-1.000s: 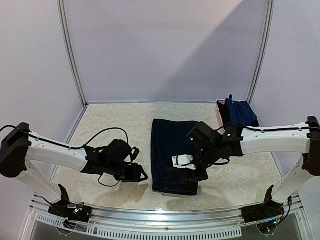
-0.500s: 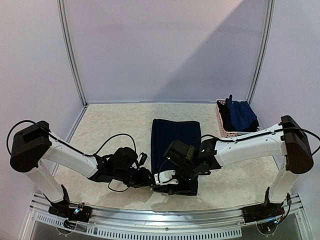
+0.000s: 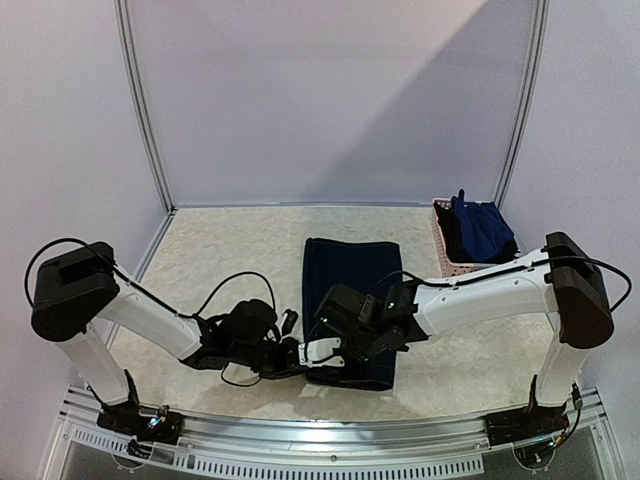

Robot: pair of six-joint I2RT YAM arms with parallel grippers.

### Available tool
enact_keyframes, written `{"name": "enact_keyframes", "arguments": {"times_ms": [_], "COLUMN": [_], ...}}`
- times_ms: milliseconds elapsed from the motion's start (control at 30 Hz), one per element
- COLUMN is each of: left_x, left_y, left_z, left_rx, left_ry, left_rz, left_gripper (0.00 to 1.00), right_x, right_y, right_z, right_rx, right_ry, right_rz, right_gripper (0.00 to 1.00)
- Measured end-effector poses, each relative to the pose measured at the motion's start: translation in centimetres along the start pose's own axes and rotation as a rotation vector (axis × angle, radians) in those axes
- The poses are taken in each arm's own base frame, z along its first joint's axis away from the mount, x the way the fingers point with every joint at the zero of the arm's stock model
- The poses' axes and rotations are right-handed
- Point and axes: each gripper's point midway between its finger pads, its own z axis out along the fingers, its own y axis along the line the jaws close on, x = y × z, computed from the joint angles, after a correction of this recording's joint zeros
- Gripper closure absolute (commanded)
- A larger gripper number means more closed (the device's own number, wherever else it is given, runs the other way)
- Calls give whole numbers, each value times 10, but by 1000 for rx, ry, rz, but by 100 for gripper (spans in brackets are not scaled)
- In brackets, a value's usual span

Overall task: Fold and stack the mixed laundry pile
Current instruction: Pick up the rectangle-folded shorts from the center of the board.

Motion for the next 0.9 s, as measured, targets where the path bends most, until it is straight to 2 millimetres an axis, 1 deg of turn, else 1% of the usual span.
{"name": "enact_keyframes", "arguments": {"times_ms": [233,400,500,700,900], "left_x": [1,2,3,4,6], "left_y": [-4,-5,-5,-5,-6], "left_z": [5,6,5,5,5], "left_rx": [31,41,42,47,50], "left_ry": [6,14,14,20,29], "left_rz": [-12,-19,-21,-27,-28], "left_gripper": [100,100,100,100,100], "right_x": [-5,-7,-11,-23,-28], "right_y": [6,6,3,-2,-5], "right_z": [-3,-6,-10,-27,-27], "right_rx": [-4,0,8,34,43], "right_ry": [-8,-15,-26,-71,-88], "right_rz": [-12,-14,-15,-17,-20], "right_gripper": [100,100,100,100,100]}}
